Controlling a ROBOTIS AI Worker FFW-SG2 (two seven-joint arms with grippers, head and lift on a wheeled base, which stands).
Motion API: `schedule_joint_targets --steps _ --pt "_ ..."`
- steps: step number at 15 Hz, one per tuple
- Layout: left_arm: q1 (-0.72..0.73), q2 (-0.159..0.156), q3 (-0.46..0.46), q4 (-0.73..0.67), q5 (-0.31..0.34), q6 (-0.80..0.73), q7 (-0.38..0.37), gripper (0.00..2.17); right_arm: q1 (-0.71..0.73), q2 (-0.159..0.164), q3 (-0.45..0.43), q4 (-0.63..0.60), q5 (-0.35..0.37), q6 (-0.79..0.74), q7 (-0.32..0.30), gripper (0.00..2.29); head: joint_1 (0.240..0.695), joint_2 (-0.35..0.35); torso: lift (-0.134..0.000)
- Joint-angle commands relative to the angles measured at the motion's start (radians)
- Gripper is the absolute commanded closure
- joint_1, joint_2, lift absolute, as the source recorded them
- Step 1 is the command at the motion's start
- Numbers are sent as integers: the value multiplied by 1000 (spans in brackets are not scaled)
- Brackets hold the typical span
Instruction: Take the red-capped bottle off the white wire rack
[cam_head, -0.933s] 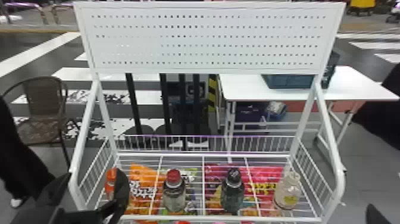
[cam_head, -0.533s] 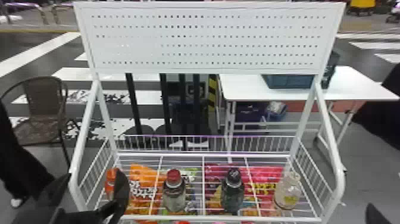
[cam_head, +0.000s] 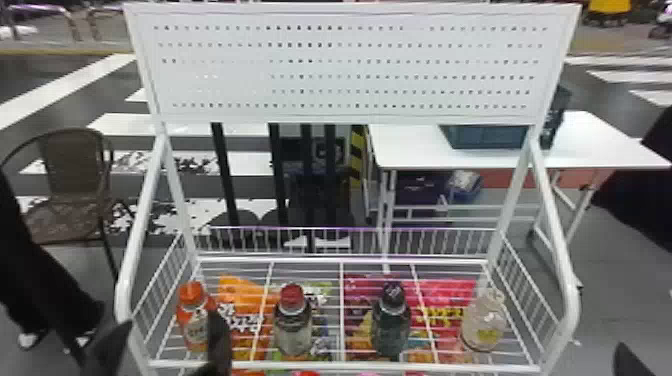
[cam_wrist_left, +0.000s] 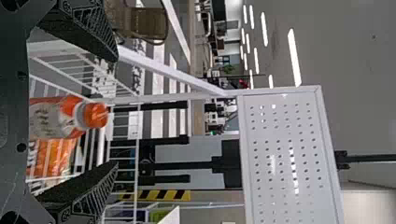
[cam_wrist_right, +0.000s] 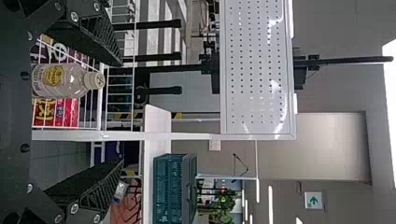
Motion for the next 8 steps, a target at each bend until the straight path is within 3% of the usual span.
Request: schedule_joint_targets --steps 1,4,8 --pt "-32 -2 -125 169 -26 -205 55 103 -2 0 0 5 0 -3 0 174 499 0 0" --pt "-142 -13 -292 434 -52 -460 169 103 -3 2 6 5 0 -3 2 174 499 0 0" --pt "-300 -108 -364 781 -18 -690 146 100 -3 2 12 9 5 -18 6 174 499 0 0"
